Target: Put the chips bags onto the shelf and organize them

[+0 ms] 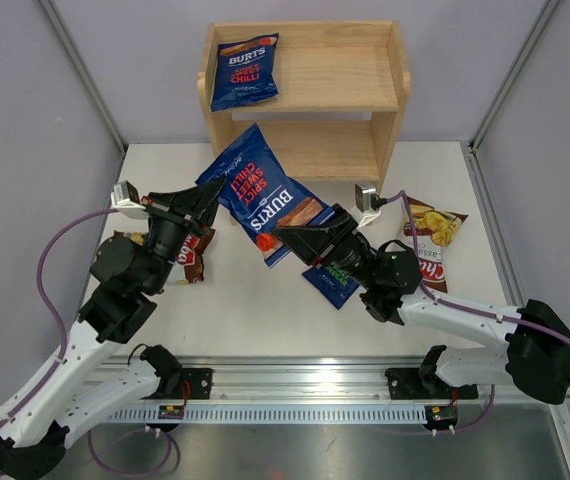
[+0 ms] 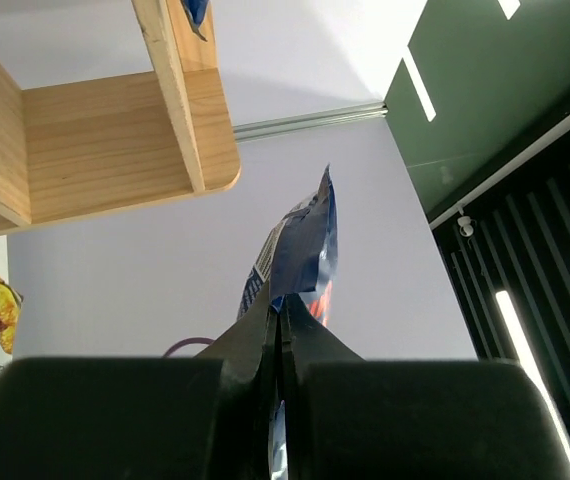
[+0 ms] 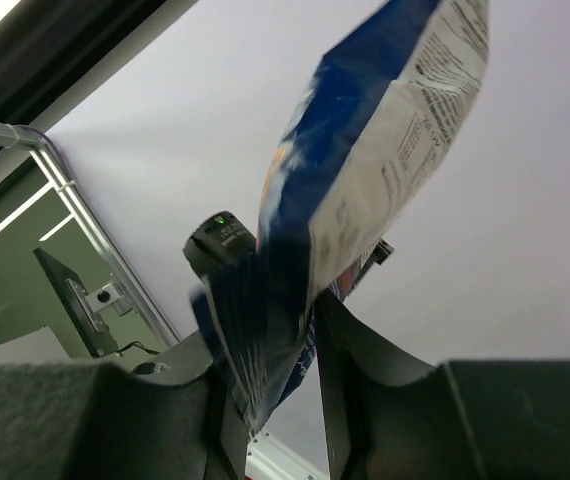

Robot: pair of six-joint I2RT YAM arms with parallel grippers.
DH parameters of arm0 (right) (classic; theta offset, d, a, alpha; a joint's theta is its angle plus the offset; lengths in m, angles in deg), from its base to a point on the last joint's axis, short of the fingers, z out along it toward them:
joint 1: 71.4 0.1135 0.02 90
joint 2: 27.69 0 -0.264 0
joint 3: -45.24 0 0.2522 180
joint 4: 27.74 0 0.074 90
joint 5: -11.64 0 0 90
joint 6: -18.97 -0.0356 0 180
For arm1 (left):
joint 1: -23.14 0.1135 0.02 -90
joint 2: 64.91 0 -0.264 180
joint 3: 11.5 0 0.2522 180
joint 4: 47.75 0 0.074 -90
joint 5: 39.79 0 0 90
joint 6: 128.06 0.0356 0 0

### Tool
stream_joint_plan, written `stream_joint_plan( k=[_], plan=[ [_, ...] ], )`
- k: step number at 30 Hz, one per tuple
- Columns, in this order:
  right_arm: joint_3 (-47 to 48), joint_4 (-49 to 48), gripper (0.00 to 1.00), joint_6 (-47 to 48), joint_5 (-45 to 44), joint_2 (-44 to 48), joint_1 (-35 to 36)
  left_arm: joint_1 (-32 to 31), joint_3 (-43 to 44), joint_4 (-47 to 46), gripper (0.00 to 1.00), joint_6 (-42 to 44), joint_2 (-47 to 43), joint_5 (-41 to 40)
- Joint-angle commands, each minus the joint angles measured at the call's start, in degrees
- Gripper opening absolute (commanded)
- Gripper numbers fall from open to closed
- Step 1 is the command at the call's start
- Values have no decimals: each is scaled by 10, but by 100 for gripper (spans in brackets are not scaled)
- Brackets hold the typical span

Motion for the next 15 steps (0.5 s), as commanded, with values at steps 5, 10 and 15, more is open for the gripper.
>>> stream_joint_plan(
  k=[5, 10, 15],
  plan=[
    [3, 28, 30, 39, -17, 48, 3, 0, 15, -27, 0, 23, 6, -23],
    [4, 47, 21, 46, -33, 48, 3, 1, 24, -48, 0, 41, 10, 2],
    [4, 98, 15, 53, -54, 64, 4, 0, 53, -19, 21, 91, 0, -23]
  ],
)
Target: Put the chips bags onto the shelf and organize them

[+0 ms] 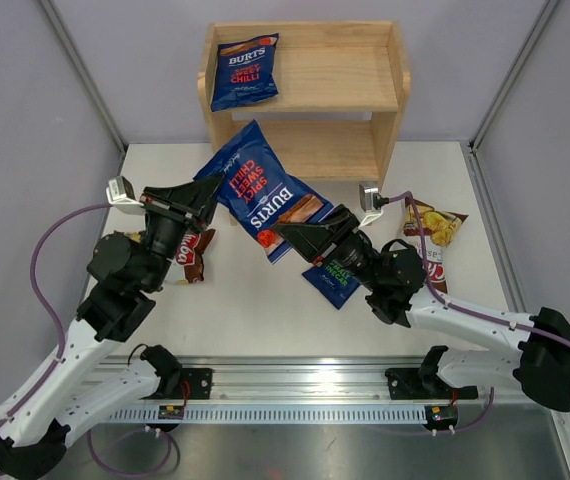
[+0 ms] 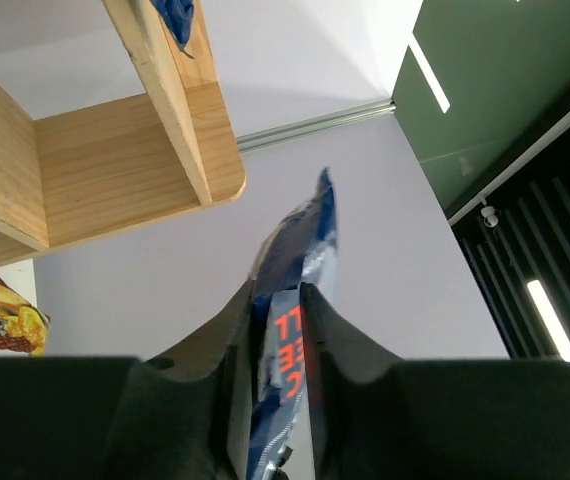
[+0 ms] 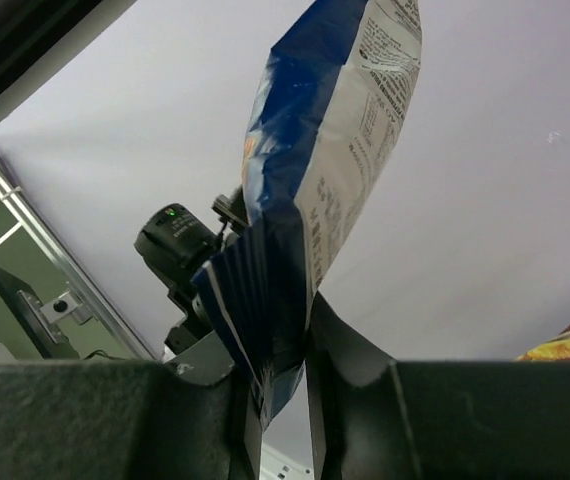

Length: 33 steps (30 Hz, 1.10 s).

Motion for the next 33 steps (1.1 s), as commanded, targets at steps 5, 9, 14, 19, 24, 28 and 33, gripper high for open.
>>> stream_joint_plan(
  k=[5, 9, 14, 19, 24, 28, 33],
  plan=[
    [2, 117, 8, 27, -62, 68, 3, 1, 138, 109, 26, 156, 0, -95],
    [12, 186, 1, 34, -101, 100, 3, 2, 217, 181, 28, 254, 12, -147],
    [79, 310, 0, 69, -161, 129, 2, 2, 301, 310, 43, 345, 29, -154],
    [194, 409, 0, 84, -167, 115, -35, 2, 269, 381, 47, 415, -4, -102],
    [295, 475, 1, 6, -140, 56, -123, 2, 216, 447, 49, 477, -53, -74],
    [359, 499, 2, -18, -191, 12, -159, 2, 146, 477, 54, 524, -108, -37],
    [456, 538, 2, -20, -266, -63, -164, 2, 76, 503, 57, 573, -161, -28]
  ],
)
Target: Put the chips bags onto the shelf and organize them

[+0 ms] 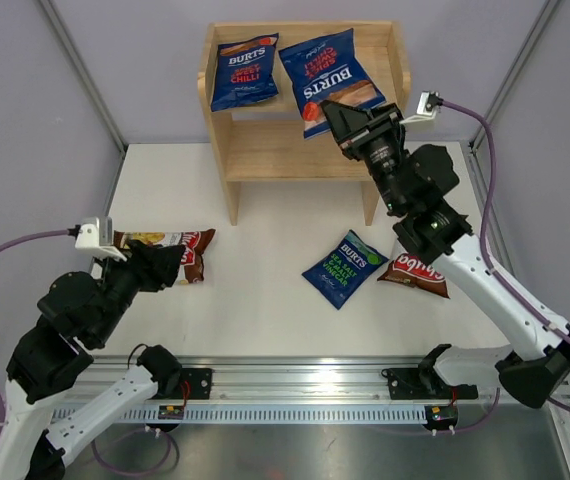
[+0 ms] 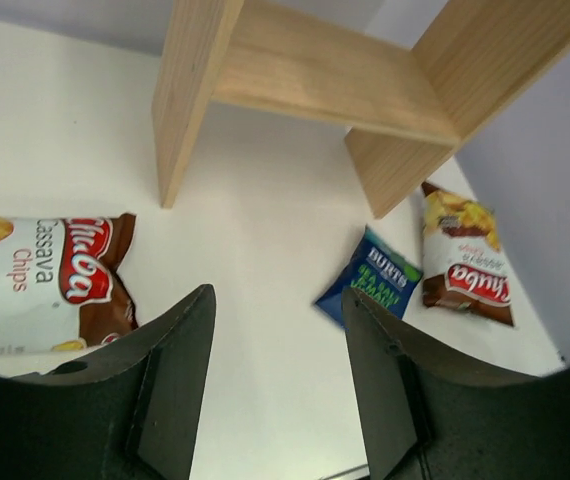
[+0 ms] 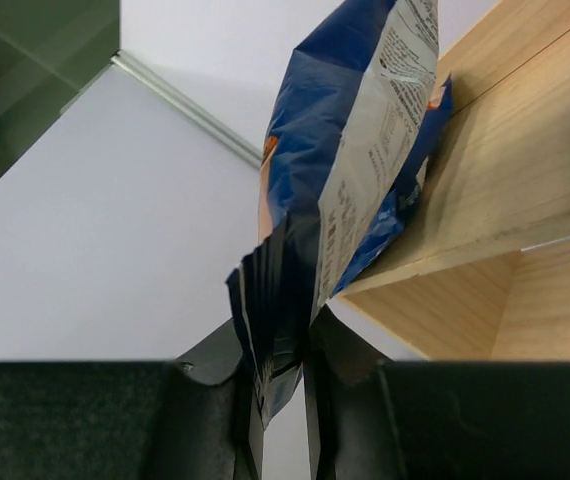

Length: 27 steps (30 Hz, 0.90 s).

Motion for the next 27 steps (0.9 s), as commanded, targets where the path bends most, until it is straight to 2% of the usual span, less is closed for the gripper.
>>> stream_joint_plan(
  k=[1, 2, 3, 5, 7, 10, 13, 17, 20, 27],
  plan=[
    [79, 29, 2, -13, -72, -41, -9, 0, -39, 16, 57, 60, -36, 18],
    [89, 34, 2, -21, -88, -63, -9, 0, -61, 13, 58, 71, -42, 21],
    [102, 32, 2, -25, -92, -74, -12, 0, -74, 7, 64, 72, -50, 19],
    [115, 26, 2, -36, -112, -101, -16, 0, -108, -4, 68, 78, -70, 17],
    [127, 24, 2, -51, -111, -121, -23, 1, -125, -14, 77, 78, -80, 11],
    [159, 38, 2, -55, -119, -158, -25, 1, -123, -9, 86, 74, -86, 6],
    [173, 48, 1, -62, -153, -180, -25, 1, -134, -17, 91, 73, -93, 12],
    [227, 80, 2, -53, -166, -224, -25, 0, -137, -13, 94, 67, -94, 21],
    [264, 105, 7, -61, -162, -257, -26, 1, -141, -16, 95, 67, -106, 19],
    [303, 136, 13, -91, -164, -297, -27, 0, -143, -13, 96, 60, -125, 11]
  ],
)
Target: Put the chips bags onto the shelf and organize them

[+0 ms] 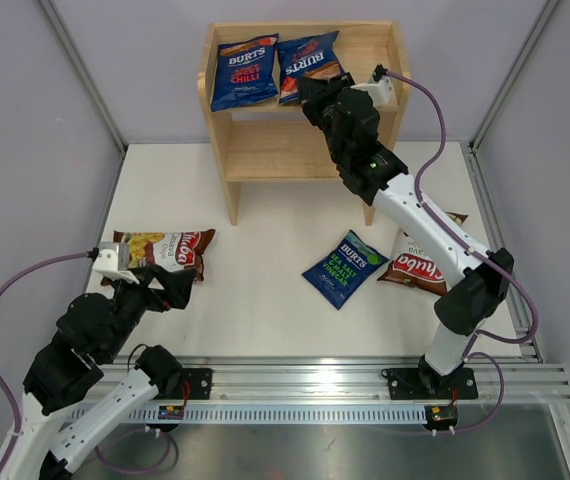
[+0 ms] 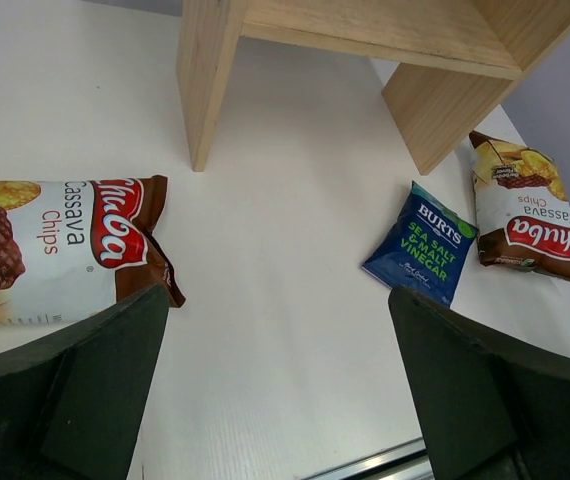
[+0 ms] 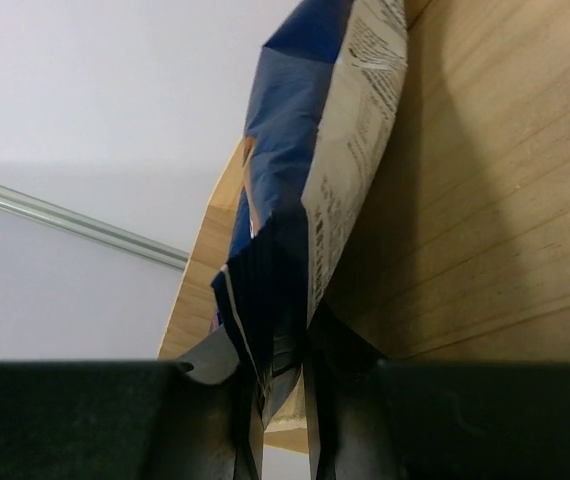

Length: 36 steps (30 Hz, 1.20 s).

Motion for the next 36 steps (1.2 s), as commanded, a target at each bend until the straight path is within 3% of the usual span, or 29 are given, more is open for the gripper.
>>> stream_joint_plan(
  k=[1, 7, 10, 13, 17, 24, 30, 36],
  plan=[
    [39, 13, 15, -24, -29, -14, -4, 1, -5, -22, 96, 3, -17, 3],
    [84, 66, 18, -29, -16, -44, -4, 1, -5, -22, 97, -2, -23, -2],
    [77, 80, 35, -39, -26, -32, -3, 1, -5, -20, 97, -3, -26, -4],
    [59, 84, 43, -44, -38, -16, -3, 1, -7, -22, 97, -2, -32, -4],
    [90, 141, 63, -33, -49, -20, -3, 1, -6, -21, 97, -3, -32, -6],
    [151, 259, 70, 10, -61, -45, -2, 1, -6, -19, 97, -5, -37, -13],
    [300, 376, 72, 41, -50, -112, 6, 1, -6, -19, 97, -6, -36, -18],
    [320, 412, 79, 32, -97, -117, 32, 0, -7, -18, 97, -6, -32, -17]
  ],
)
